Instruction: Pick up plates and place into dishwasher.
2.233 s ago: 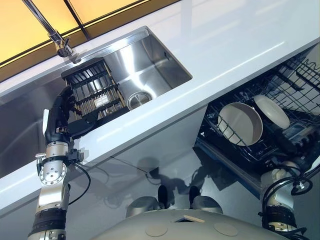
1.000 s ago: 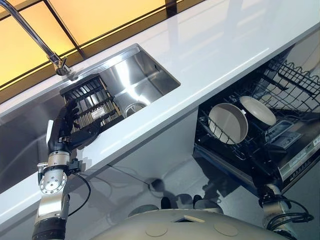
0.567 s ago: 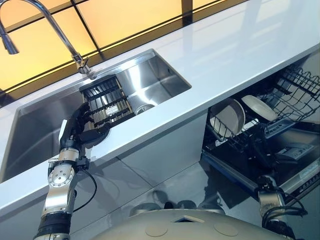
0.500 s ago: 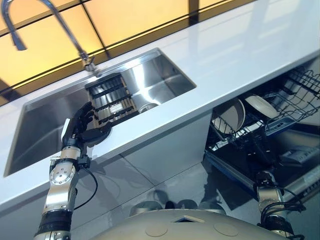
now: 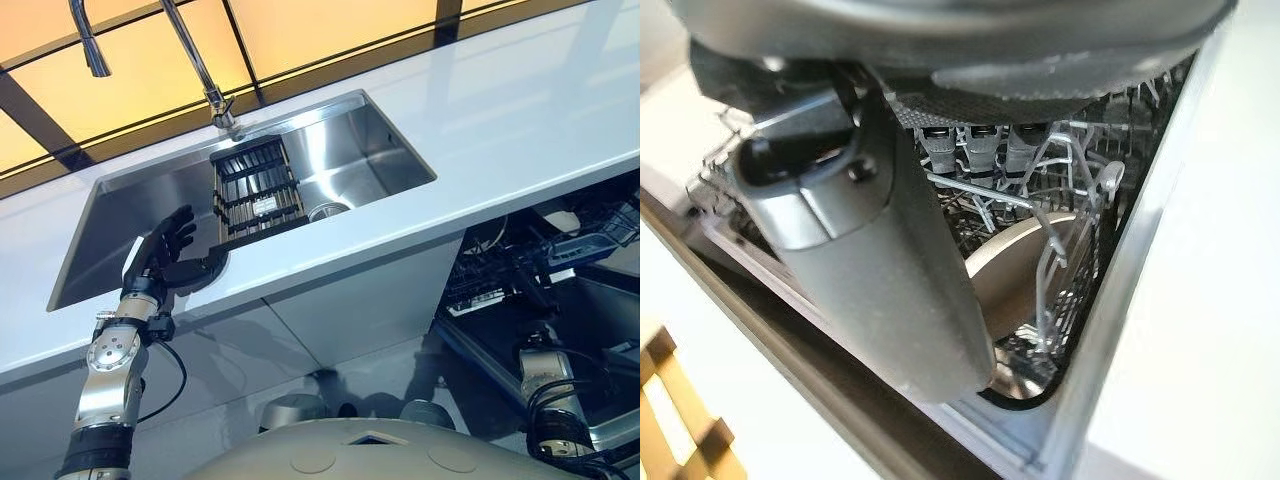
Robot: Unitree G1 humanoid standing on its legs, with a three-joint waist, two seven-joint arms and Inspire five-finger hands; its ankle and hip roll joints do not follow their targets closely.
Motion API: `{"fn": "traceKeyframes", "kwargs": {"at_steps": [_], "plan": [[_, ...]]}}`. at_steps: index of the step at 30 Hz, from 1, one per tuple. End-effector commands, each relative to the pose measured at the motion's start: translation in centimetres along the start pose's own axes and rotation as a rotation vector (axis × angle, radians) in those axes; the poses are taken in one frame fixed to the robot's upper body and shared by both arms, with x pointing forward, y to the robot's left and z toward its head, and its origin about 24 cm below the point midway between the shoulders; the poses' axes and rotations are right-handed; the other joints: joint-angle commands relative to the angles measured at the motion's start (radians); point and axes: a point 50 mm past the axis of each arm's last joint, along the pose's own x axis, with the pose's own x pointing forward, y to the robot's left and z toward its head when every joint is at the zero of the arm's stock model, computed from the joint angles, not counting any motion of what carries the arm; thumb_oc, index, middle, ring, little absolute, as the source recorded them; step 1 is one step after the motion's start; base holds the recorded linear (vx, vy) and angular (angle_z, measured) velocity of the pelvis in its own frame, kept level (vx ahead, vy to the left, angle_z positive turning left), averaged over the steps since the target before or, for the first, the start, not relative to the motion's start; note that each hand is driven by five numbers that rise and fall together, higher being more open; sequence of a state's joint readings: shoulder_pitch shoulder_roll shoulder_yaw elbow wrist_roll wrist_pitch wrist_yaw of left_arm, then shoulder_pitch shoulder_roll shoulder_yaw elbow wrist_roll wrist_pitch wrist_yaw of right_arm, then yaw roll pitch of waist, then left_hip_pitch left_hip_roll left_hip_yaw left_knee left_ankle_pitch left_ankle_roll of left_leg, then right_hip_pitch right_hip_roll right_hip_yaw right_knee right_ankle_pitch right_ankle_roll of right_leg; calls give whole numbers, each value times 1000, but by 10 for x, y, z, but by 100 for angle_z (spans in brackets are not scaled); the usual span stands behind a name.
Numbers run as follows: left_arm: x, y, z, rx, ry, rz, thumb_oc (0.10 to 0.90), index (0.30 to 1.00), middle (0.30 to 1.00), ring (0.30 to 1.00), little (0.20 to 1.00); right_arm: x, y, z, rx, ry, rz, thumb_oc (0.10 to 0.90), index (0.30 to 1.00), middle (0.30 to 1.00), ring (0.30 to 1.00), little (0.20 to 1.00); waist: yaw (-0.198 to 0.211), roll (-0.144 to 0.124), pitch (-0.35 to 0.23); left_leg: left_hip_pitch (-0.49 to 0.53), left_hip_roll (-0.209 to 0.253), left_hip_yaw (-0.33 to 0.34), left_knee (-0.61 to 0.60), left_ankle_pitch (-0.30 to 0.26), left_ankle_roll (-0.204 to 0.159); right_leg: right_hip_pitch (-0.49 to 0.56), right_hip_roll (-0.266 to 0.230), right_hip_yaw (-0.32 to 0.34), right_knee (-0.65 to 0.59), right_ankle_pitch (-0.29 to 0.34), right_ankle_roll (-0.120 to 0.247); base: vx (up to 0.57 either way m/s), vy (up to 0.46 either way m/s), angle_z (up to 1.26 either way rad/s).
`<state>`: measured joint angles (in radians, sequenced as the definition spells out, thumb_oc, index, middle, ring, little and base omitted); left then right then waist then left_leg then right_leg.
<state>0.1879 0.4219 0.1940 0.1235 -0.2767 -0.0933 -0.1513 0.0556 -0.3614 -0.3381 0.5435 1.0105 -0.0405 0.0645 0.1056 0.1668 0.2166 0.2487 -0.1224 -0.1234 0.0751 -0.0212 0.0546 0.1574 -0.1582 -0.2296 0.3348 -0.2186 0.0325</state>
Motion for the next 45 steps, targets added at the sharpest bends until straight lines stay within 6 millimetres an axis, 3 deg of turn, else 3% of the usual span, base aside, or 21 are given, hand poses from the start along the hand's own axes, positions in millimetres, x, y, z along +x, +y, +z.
{"fn": "traceKeyframes", "kwargs": {"at_steps": [1, 11, 15, 19, 28, 34, 40, 45], "plan": [[-3, 22, 56, 121, -275, 3, 800, 900, 900, 900, 900, 6, 181, 61, -75, -322, 785, 800, 900, 900, 900, 900, 47, -27, -110, -157, -39, 22, 155, -44, 26, -89, 33, 11, -22, 116, -36, 39, -64, -5], [-14, 28, 45, 124, -320, 89, 800, 900, 900, 900, 900, -9, 160, 58, -35, -426, 712, 800, 900, 900, 900, 900, 11, -53, -30, -217, -14, 72, 205, -35, 26, -188, 32, 97, -26, 218, 16, 8, -75, -10], [-18, 29, 40, 137, -323, 116, 800, 900, 900, 900, 900, -12, 157, 51, 38, -356, 755, 800, 900, 900, 900, 900, 3, -69, -14, -250, -11, 92, 221, -24, 15, -222, 20, 114, -49, 267, 43, 14, -47, -13], [-20, 32, 38, 148, -313, 101, 800, 900, 900, 900, 900, -3, 149, 47, 67, -264, 720, 800, 900, 900, 900, 900, 5, -73, -12, -254, -12, 101, 225, -22, 4, -225, 13, 114, -62, 285, 57, 3, -19, -3], [-26, 44, 35, 127, -328, 75, 800, 900, 900, 900, 900, 4, 104, 36, -349, -208, 522, 800, 900, 900, 900, 900, -12, -101, -6, -210, -9, 83, 205, -40, -5, -191, 24, 136, -91, 283, 52, -48, -22, 7], [-36, 42, 30, 120, -368, 104, 800, 900, 900, 900, 900, -14, 67, 25, -407, -135, 465, 800, 900, 900, 900, 900, -50, -128, -13, -153, -8, 77, 162, -57, -2, -159, 45, 140, -125, 269, 48, -123, -38, 6], [-47, 47, 30, 111, -393, 170, 800, 900, 900, 900, 900, -34, 37, 22, -627, -109, 418, 800, 900, 900, 900, 900, -86, -147, -28, -115, -4, 79, 114, -61, 5, -148, 65, 149, -134, 249, 44, -152, -34, -2], [-51, 52, 35, 119, -427, 226, 800, 900, 900, 900, 900, -42, -2, 37, -892, -105, 166, 800, 900, 900, 900, 900, -114, -159, -34, -95, 7, 90, 70, -56, 8, -135, 88, 154, -140, 235, 40, -211, -44, -9]]}}
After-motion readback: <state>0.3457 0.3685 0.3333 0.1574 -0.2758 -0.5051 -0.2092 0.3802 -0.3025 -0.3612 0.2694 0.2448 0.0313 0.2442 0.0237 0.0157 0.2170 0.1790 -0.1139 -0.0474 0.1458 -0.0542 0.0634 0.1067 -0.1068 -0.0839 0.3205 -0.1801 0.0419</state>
